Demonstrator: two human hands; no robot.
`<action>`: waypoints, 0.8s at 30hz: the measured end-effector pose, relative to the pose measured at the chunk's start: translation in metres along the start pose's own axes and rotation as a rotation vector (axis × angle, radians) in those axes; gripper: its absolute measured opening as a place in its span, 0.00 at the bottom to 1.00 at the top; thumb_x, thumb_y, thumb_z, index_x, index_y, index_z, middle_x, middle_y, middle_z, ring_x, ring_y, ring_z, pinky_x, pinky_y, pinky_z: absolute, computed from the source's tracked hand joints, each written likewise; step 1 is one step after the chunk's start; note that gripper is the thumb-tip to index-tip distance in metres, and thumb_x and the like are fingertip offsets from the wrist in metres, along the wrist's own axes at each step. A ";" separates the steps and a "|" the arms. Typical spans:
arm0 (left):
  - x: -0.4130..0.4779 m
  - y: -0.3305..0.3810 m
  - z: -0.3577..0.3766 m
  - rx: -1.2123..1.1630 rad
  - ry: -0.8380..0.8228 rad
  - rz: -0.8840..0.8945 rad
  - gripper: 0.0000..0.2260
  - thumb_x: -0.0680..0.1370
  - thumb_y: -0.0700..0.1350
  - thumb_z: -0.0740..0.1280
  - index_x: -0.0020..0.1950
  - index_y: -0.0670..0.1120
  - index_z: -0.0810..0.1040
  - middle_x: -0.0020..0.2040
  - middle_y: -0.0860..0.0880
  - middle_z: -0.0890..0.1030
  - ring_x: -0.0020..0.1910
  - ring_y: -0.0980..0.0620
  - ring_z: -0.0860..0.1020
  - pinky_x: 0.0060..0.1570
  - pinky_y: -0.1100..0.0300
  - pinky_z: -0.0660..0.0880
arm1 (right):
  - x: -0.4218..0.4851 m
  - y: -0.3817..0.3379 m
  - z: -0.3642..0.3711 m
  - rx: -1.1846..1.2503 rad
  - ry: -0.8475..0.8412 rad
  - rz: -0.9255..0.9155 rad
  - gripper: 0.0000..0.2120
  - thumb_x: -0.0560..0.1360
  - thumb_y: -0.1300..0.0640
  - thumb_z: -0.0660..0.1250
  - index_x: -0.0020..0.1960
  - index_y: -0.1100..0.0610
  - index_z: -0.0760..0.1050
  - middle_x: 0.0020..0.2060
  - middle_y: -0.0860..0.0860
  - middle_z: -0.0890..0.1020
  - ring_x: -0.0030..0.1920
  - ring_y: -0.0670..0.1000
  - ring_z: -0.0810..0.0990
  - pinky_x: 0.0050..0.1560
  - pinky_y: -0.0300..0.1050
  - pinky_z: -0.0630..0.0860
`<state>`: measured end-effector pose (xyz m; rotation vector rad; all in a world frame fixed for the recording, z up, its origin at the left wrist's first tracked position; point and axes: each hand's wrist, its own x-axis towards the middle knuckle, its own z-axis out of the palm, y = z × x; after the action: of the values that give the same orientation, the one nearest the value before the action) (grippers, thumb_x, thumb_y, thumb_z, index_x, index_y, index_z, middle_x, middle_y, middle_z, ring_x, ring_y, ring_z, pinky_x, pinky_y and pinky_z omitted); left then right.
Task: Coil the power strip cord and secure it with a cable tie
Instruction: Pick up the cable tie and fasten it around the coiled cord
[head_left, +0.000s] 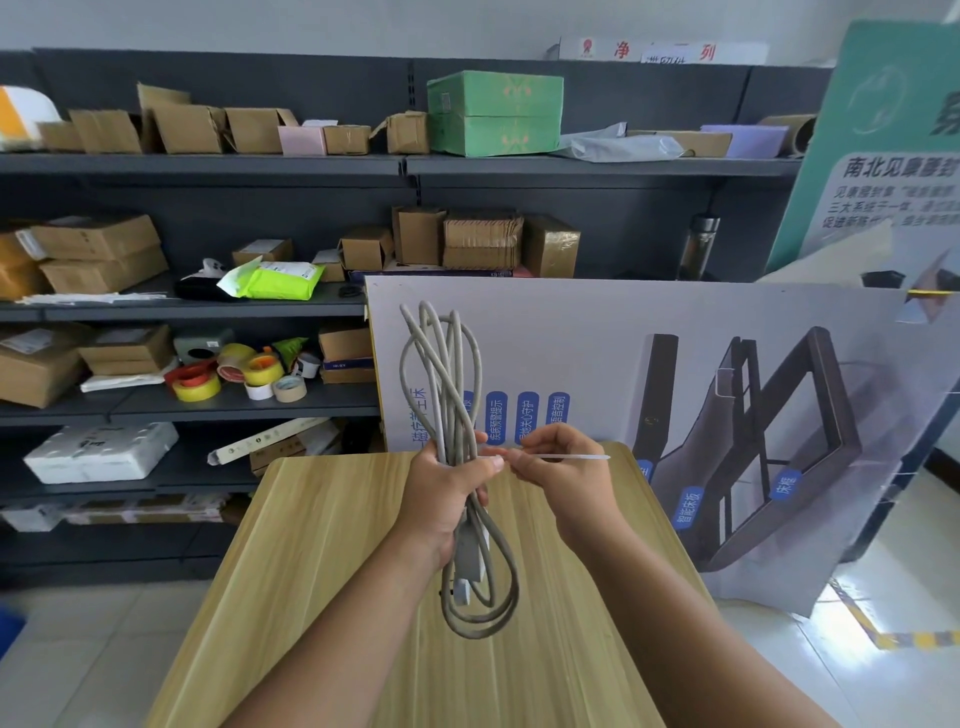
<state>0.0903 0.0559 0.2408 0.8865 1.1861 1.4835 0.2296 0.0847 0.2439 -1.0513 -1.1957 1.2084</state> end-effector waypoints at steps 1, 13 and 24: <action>0.000 0.000 0.001 0.018 0.022 0.008 0.12 0.69 0.34 0.74 0.51 0.42 0.78 0.38 0.42 0.79 0.27 0.51 0.73 0.29 0.58 0.73 | 0.000 0.000 0.001 -0.003 0.005 -0.009 0.09 0.67 0.67 0.77 0.42 0.62 0.77 0.34 0.58 0.81 0.38 0.56 0.81 0.44 0.50 0.82; -0.001 0.005 0.002 0.089 0.097 0.005 0.11 0.71 0.35 0.74 0.47 0.44 0.76 0.37 0.47 0.80 0.32 0.51 0.81 0.32 0.60 0.76 | -0.006 0.002 0.004 -0.077 -0.040 -0.060 0.08 0.67 0.65 0.77 0.41 0.59 0.79 0.34 0.55 0.81 0.37 0.53 0.80 0.44 0.50 0.81; -0.002 0.007 0.001 0.041 0.142 -0.004 0.11 0.69 0.33 0.74 0.44 0.42 0.75 0.29 0.48 0.78 0.27 0.52 0.76 0.34 0.56 0.76 | -0.005 -0.003 -0.006 0.005 0.004 -0.013 0.07 0.68 0.71 0.74 0.42 0.63 0.78 0.33 0.57 0.80 0.38 0.56 0.79 0.44 0.49 0.80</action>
<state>0.0899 0.0540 0.2480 0.8166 1.3246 1.5443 0.2356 0.0796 0.2462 -1.0405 -1.1940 1.1983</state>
